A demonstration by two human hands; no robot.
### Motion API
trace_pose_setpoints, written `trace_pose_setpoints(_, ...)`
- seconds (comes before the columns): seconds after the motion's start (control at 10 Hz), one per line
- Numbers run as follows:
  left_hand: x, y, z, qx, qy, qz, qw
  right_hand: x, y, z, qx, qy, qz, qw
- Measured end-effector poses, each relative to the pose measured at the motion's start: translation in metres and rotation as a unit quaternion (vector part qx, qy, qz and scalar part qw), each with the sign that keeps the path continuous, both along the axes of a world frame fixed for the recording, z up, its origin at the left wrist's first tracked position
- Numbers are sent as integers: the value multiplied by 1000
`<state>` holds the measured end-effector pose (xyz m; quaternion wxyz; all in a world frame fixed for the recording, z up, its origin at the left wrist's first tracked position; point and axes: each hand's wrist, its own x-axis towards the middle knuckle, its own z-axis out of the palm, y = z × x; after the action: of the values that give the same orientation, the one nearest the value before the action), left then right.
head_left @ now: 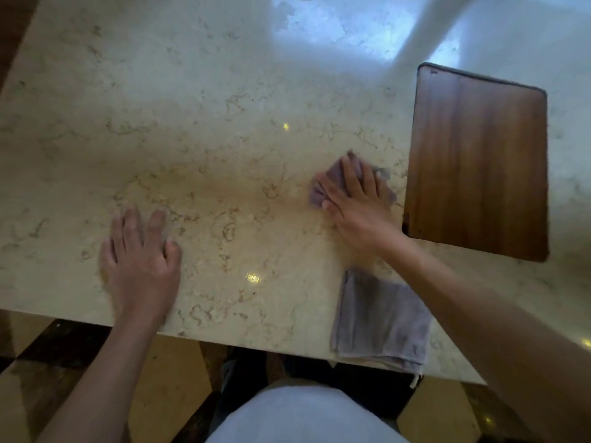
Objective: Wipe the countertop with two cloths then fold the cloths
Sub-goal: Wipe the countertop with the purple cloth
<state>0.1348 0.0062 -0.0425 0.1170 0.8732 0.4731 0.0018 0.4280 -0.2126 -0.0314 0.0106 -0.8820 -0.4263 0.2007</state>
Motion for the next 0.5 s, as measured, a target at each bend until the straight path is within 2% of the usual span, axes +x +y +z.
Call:
trace_pose_setpoints(0.1,28,-27,8,-28,-41,39,998,-37,-37,0,9,16,100,995)
trace_pose_setpoints(0.2,69,-84,6,-24,-34,-88,995,10,-46,-1,-26,18,97,995)
trace_pose_setpoints(0.3,90,-107,-2,-18,10,-129,991,81,-17,0,-2,-43,-30,999)
trace_pose_setpoints(0.4,88,-112,-6,25,38,-141,989,87,-5,-6,2,-48,-76,996)
trace_pose_setpoints(0.5,90,-115,-9,28,28,-151,988,24,-36,-10,17,-33,36,999)
